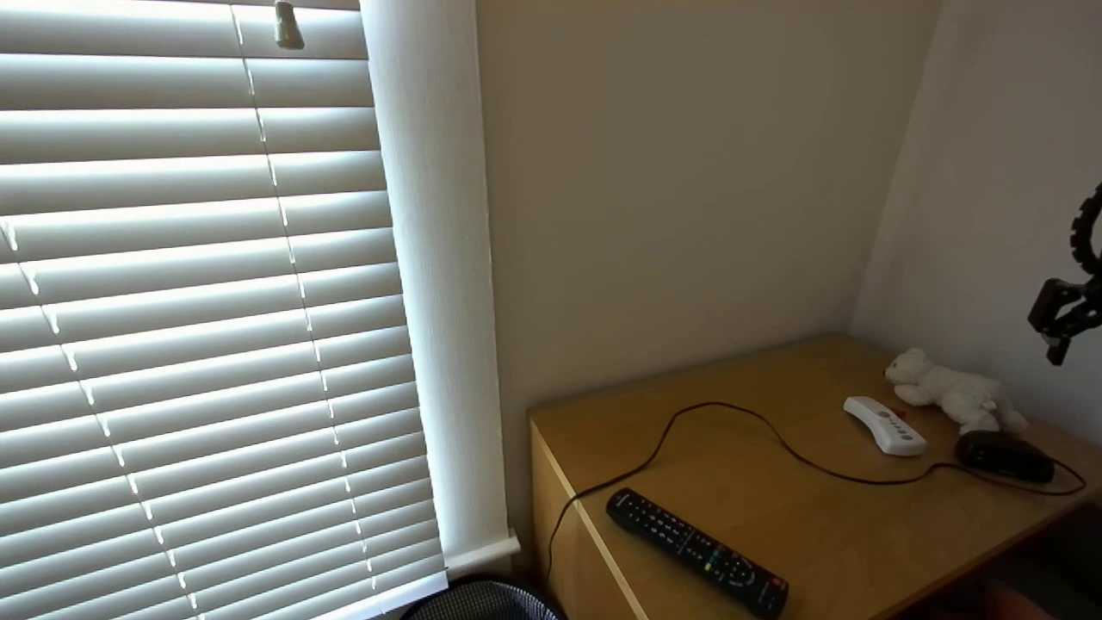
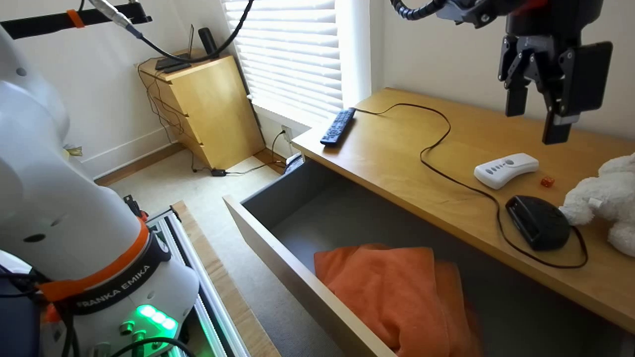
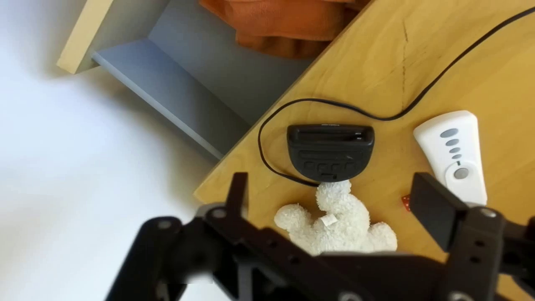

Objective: Press a left button on the bedside alarm clock radio

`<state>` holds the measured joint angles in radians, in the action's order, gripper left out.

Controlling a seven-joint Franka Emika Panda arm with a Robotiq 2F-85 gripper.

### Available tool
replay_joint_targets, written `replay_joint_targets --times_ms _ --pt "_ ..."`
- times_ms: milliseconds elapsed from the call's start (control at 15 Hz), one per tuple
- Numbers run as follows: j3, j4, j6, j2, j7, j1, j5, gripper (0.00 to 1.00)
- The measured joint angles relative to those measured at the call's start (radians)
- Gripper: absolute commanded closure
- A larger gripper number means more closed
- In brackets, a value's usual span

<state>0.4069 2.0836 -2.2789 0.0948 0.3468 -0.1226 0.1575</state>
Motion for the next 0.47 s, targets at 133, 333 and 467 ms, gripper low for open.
replay_joint_targets --times_ms 133,333,467 --pt "-0.023 0.013 0.038 -0.036 -0.026 -0.019 0.027 0.00" --pt "-0.046 0.039 0.068 -0.081 -0.122 -0.044 0.029 0.00" --pt "-0.049 0.048 0.068 -0.091 -0.137 -0.048 0.029 0.00"
